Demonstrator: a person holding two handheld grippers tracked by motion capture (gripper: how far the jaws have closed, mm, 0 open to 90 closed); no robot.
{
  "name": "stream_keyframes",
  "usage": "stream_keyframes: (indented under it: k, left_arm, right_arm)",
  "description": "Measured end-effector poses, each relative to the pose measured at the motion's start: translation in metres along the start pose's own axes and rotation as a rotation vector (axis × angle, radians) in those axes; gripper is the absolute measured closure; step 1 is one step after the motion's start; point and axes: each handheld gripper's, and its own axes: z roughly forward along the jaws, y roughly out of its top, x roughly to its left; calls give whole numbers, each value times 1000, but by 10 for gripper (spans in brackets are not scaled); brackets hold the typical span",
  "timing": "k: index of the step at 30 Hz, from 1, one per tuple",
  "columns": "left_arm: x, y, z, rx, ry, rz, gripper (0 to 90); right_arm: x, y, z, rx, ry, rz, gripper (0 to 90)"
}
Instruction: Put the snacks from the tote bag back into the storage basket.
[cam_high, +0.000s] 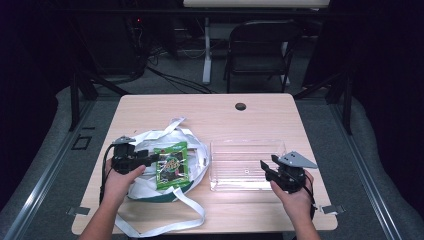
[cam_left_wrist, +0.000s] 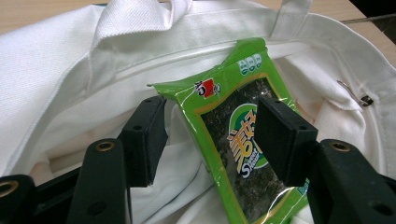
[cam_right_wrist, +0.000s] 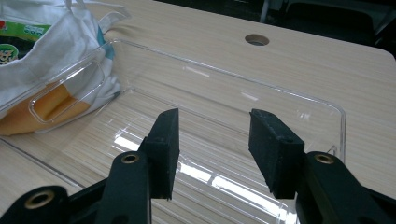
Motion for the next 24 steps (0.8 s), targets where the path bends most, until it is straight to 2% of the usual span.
stream_keyframes:
  k: [6, 17, 24]
  left_arm:
    - [1, 3, 3, 38, -18, -41, 416]
    - [4, 5, 15, 108, -51, -93, 370]
    - [7, 7, 21, 139, -57, -104, 370]
  right_arm:
    - [1, 0, 1, -3, 23, 14, 474]
    - [5, -2, 3, 13, 35, -18, 503]
    - [6, -3, 4, 22, 29, -24, 501]
